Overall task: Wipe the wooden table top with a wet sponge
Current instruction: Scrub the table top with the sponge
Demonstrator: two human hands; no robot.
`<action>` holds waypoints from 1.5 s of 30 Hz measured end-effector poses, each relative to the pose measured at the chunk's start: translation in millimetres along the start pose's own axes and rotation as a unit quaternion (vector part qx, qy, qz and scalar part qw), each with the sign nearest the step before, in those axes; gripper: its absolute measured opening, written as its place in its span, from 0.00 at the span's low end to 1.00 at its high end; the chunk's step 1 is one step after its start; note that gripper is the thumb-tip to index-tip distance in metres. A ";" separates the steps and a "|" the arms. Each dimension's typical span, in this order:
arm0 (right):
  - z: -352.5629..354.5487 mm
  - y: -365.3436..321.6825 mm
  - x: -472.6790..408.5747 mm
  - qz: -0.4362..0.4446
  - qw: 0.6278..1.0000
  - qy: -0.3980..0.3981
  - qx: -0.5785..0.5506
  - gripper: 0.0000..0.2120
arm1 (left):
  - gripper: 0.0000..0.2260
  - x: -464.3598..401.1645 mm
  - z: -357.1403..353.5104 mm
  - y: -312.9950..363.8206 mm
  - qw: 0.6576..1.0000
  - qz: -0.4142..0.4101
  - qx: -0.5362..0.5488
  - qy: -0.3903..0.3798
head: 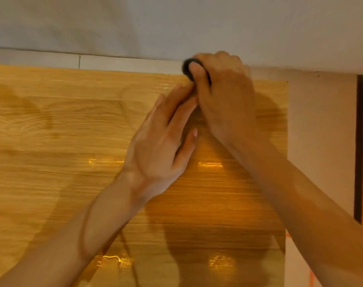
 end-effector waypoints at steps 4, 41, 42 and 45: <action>13.7 7.0 5.5 -0.002 0.999 -0.040 -0.032 0.18 | 0.19 16.6 25.5 -25.1 0.998 0.010 0.063 -0.013; -52.1 -125.9 -27.7 -0.068 0.993 -0.074 -0.064 0.19 | 0.21 108.0 134.2 -191.6 0.985 0.143 -0.053 0.083; -40.6 -110.9 -21.7 -0.097 0.993 -0.052 -0.039 0.20 | 0.21 107.6 134.1 -191.3 0.984 0.146 -0.044 0.086; -32.3 -104.3 -14.6 -0.147 0.989 -0.015 0.005 0.21 | 0.21 108.0 135.9 -191.2 0.984 0.147 -0.051 0.089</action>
Point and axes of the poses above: each hand's wrist, its own x-axis away from the middle knuckle, its own z-axis out of the back of the hand, y = z × x, the point moved 1 cm from there along -x, towards the middle knuckle, and after that the axes turned 4 degrees about -x, right-handed, at the moved point
